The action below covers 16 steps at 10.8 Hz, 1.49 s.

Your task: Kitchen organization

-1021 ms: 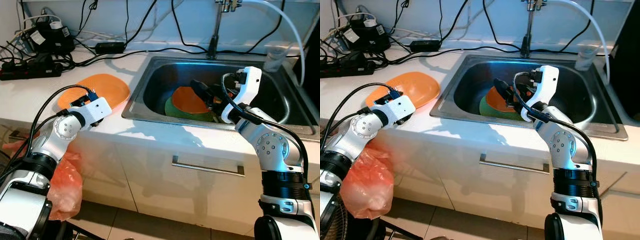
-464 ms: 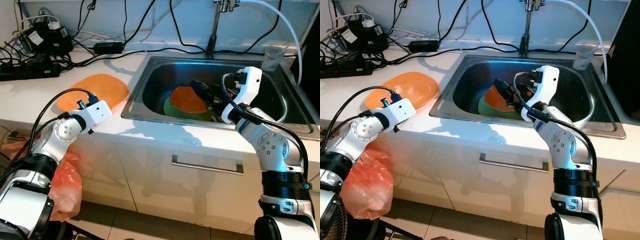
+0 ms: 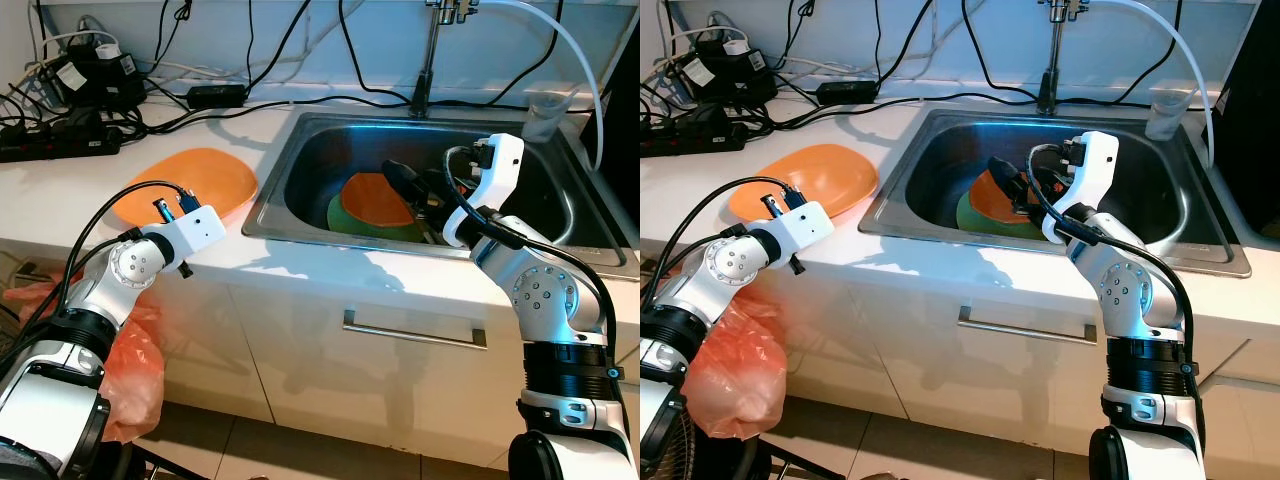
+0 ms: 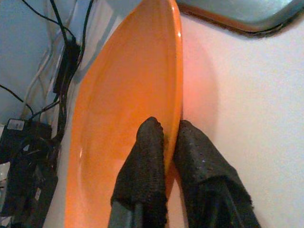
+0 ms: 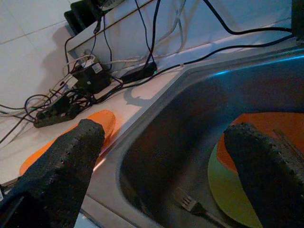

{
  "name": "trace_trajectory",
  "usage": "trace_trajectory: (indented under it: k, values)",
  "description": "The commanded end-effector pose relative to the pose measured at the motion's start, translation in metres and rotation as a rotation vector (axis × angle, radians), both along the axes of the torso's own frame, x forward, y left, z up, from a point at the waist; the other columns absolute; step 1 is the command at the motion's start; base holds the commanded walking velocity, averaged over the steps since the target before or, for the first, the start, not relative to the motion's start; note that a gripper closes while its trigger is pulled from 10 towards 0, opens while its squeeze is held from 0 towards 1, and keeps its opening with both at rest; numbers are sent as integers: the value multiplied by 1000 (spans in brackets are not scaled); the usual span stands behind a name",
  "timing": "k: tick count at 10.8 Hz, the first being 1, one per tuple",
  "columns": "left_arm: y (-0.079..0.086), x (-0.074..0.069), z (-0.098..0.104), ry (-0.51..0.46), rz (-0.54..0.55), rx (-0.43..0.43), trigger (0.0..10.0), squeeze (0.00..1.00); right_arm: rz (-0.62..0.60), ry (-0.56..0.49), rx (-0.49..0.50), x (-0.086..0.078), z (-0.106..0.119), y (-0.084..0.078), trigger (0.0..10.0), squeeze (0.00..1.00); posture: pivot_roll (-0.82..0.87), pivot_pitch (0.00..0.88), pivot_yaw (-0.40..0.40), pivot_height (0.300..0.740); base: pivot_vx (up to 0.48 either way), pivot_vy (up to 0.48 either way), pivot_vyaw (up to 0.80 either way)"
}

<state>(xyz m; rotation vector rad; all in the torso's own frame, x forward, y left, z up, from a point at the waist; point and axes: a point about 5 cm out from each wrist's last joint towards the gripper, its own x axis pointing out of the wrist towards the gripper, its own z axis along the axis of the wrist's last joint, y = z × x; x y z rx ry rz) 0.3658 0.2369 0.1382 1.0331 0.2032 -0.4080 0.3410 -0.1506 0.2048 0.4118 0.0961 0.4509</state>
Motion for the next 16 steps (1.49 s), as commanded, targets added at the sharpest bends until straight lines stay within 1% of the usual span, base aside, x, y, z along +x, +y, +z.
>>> trace_trajectory:
  k: [1, 3, 5, 6, 7, 8, 9, 10, 11, 12, 13, 14, 15, 16]
  values:
    - [3, -8, -19, 90, 7, 20, 0, 0, -2, 9, 8, -2, 0, -1, 10000, 0, 70, 0, 70, 740, 0, 0, 0]
    - [3, -7, -18, 83, 6, 25, 0, 0, -4, 9, 12, -1, -1, -1, 10000, 0, 71, 0, 72, 740, 0, 0, 0]
    - [3, -5, -14, 39, 8, 44, 0, 0, -7, 9, 17, -1, -1, -1, 10000, 0, 71, 0, 75, 740, 0, 0, 0]
    - [1, -2, -6, -30, 7, 55, 0, 0, -8, 9, 18, -1, -1, -1, 10000, 0, 72, 0, 75, 740, 0, 0, 0]
    - [-4, 2, 7, -152, -8, 60, 0, 0, -4, 9, 19, -1, -1, 0, 10000, 0, 73, 0, 74, 740, 0, 0, 0]
    - [-10, 4, 17, -241, -27, 59, 0, 0, 0, 10, 20, -1, -1, 0, 10000, 0, 74, 0, 71, 740, 0, 0, 0]
    - [-17, 5, 28, -339, -52, 55, 0, 0, 9, 13, 18, 0, -1, 1, 10000, 0, 75, 0, 69, 740, 0, 0, 0]
    - [-22, 5, 33, -394, -66, 54, 0, 0, 16, 17, 20, 0, -1, -1, 10000, 0, 74, 0, 66, 740, 0, 0, 0]
    - [-31, 3, 42, -506, -104, 54, 0, 0, 44, 38, 61, 3, 1, -6, 10000, 0, 72, 0, 63, 740, 0, 0, 0]
    - [-37, 1, 45, -543, -127, 44, 0, 0, 50, 52, 74, 4, 1, -9, 10000, 0, 72, 0, 60, 740, 0, 0, 0]
    - [-48, -2, 50, -602, -176, 30, 0, 0, 49, 79, 82, 9, 0, -12, 10000, 0, 74, 0, 58, 740, 0, 0, 0]
    - [-58, -4, 52, -640, -213, 14, 0, 0, 54, 86, 83, 12, 1, -10, 10000, 0, 78, 0, 51, 740, 0, 0, 0]
    - [-63, -4, 52, -648, -234, 12, 0, 0, 64, 87, 90, 12, 2, -8, 10000, 0, 78, 0, 51, 740, 0, 0, 0]
    - [-74, -6, 51, -662, -266, -2, 0, 0, 85, 89, 131, 14, 5, -5, 10000, 0, 78, 0, 50, 740, 0, 0, 0]
